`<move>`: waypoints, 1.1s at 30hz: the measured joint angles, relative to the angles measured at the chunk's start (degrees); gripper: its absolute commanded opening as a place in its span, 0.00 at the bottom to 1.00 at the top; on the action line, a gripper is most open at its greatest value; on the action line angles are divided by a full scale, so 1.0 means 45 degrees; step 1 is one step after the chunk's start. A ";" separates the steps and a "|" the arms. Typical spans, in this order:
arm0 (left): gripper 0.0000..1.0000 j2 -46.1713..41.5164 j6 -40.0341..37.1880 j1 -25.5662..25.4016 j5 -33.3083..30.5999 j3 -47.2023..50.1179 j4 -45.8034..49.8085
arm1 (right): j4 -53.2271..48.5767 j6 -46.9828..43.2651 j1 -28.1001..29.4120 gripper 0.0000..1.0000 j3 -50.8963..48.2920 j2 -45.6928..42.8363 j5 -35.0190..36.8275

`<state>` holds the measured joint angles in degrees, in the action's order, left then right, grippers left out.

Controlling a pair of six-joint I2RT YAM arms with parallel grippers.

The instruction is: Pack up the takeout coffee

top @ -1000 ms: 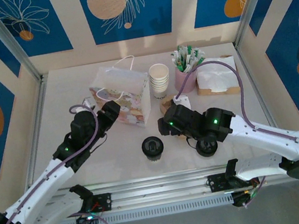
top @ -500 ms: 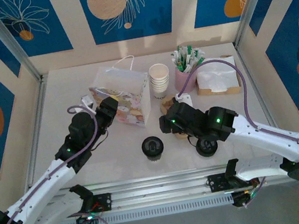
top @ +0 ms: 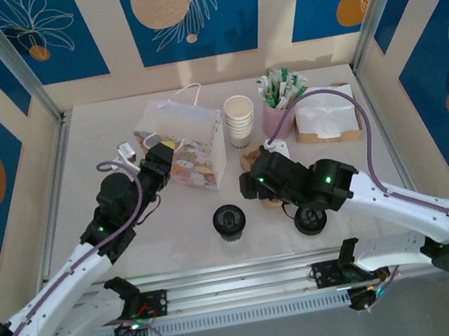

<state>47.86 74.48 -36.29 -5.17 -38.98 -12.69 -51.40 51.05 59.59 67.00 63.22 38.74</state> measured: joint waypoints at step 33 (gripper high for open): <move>0.00 0.0160 -0.2365 0.4784 0.4090 -0.1758 0.6076 | 0.0384 -0.2361 -0.1511 0.88 0.3895 0.3725 -0.1598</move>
<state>48.58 63.83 -14.76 13.23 -46.89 14.66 -49.67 40.42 52.80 84.53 79.99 31.55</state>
